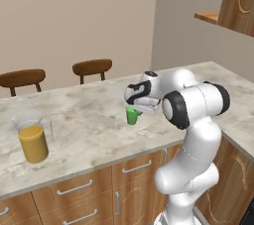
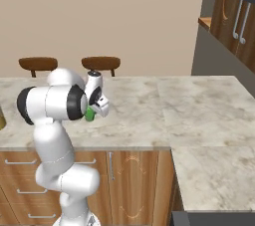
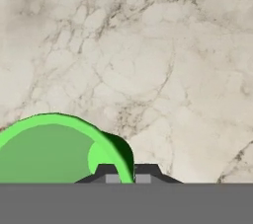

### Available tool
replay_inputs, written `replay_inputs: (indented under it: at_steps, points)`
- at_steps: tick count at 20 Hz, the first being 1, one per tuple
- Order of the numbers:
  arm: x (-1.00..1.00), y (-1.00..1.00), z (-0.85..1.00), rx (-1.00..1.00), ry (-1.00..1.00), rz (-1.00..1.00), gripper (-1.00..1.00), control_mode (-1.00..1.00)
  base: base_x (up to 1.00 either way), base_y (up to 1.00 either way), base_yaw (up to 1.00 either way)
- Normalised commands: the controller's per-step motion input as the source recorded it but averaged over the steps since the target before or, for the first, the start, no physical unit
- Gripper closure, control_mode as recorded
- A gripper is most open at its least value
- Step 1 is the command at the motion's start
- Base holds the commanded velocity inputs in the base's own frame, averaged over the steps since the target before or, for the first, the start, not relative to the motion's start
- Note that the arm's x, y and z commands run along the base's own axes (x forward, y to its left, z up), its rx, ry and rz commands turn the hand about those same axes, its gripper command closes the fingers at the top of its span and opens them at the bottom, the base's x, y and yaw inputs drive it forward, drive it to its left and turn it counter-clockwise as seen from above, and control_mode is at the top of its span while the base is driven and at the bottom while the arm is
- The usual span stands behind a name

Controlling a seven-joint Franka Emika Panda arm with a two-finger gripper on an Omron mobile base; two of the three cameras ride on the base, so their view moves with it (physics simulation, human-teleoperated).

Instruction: Place the pitcher and cup on the dining counter for serving.

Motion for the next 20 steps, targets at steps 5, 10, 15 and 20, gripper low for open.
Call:
replay_inputs:
  at_steps: [5, 10, 15, 20]
  points:
    - [0.11, 0.15, -0.58, -0.06, 0.0, 0.0, 1.0, -1.0, 0.0, 0.0, 0.0]
    - [0.04, 0.05, -0.24, -0.04, 0.0, 0.0, -1.0, -1.0, 0.0, 0.0, 0.0]
    - [-0.02, 0.02, 0.07, 0.0, -0.01, 0.0, -1.0, -1.0, 0.0, 0.0, 0.0]
    - [-0.24, 0.0, 0.3, 0.0, -0.08, -0.01, -1.0, -1.0, 0.0, 0.0, 0.0]
